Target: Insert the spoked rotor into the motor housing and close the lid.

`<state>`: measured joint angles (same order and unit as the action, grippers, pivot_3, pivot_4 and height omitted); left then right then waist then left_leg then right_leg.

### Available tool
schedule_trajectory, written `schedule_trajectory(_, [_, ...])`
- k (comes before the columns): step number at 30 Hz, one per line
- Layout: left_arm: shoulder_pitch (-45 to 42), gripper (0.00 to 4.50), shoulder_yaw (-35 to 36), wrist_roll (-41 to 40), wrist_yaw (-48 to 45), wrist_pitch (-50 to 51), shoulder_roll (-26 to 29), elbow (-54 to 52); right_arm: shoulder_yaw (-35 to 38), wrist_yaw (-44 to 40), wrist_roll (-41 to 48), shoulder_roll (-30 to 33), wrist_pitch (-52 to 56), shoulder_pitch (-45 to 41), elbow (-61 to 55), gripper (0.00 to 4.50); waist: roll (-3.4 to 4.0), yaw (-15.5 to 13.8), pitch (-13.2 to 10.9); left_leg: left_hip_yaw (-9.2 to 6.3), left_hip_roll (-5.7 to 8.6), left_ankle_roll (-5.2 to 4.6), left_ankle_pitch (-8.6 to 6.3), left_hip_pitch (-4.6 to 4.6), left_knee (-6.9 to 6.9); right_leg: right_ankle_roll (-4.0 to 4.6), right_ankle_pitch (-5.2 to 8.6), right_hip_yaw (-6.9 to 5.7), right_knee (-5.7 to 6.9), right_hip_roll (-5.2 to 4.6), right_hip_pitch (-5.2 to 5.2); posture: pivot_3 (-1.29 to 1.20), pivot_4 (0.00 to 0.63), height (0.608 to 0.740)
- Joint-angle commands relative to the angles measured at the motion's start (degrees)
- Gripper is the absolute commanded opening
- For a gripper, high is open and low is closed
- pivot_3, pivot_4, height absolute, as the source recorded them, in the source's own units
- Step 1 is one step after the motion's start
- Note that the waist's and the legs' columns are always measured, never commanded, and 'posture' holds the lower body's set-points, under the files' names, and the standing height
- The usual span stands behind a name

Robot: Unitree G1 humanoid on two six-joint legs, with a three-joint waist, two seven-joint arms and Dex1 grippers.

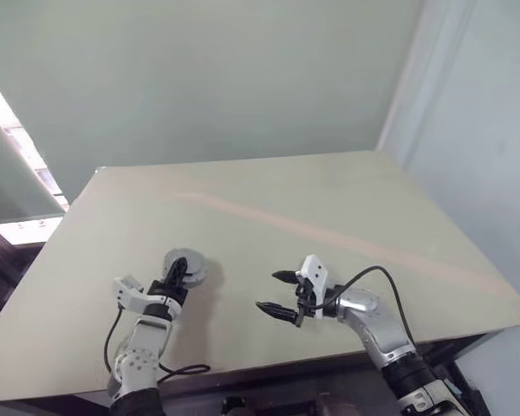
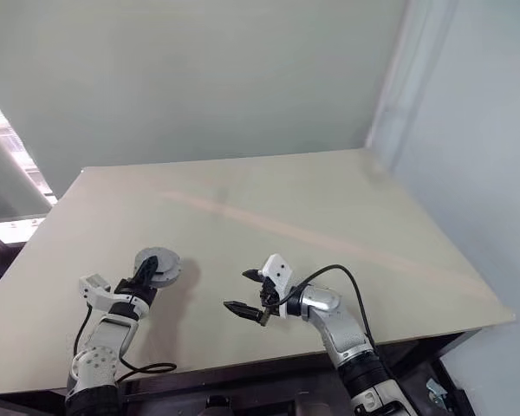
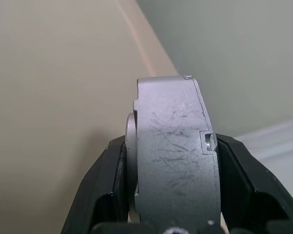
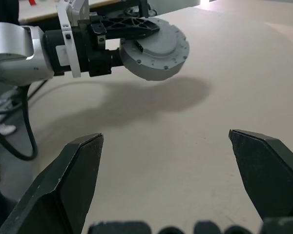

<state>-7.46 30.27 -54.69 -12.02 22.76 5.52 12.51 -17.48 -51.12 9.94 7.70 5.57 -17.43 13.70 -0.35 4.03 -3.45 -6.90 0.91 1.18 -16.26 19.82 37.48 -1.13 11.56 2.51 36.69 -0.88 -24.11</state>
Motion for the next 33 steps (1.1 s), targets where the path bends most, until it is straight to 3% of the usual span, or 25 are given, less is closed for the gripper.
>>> schedule_trajectory(1, [-3.1,2.02,0.8,2.6,-1.2,-3.9,1.5,1.2,-0.4,0.3,-0.1,-0.3,-1.6,0.0,-2.7,4.50,-0.01,0.0,0.0,-0.01,0.00,0.00,0.00,0.00,0.00,0.00,0.00,0.00,0.01,0.00,0.00,0.00,0.000,0.740])
schedule_trajectory(20, [-4.9,2.02,-3.1,15.5,-4.6,-9.1,4.4,6.6,-1.3,1.8,-0.8,0.4,-1.3,1.6,-3.7,4.50,-0.14,-0.2,0.0,-0.03,0.01,-0.01,-0.01,-0.04,0.28,0.00,-0.02,-0.04,0.07,-0.01,0.16,0.00,0.000,0.740])
schedule_trajectory(27, [-4.5,4.39,-2.7,20.1,-1.6,-11.2,5.7,8.0,-1.5,2.2,-1.2,0.5,-1.4,1.5,-3.1,4.50,-0.13,-0.2,0.0,-0.06,0.00,-0.02,-0.01,-0.31,0.29,0.00,-0.01,-0.07,0.07,-0.01,0.45,0.00,0.000,0.740])
schedule_trajectory(30, [-4.1,4.45,-2.9,23.1,0.3,-12.6,6.7,8.6,-1.5,2.3,-1.3,0.5,-1.4,1.4,-2.8,4.50,-0.14,-0.2,0.0,-0.07,0.00,-0.02,-0.01,-0.32,0.32,0.00,-0.02,-0.08,0.07,-0.01,0.48,0.00,0.000,0.740])
schedule_trajectory(33, [-3.2,4.45,-5.1,32.9,6.6,-16.7,10.2,11.3,-1.5,2.3,-1.4,0.4,-1.6,1.2,-2.1,4.50,-0.13,-0.2,0.0,-0.10,0.00,-0.02,-0.01,-0.33,0.31,0.00,-0.02,-0.09,0.07,-0.01,0.48,0.00,0.000,0.740])
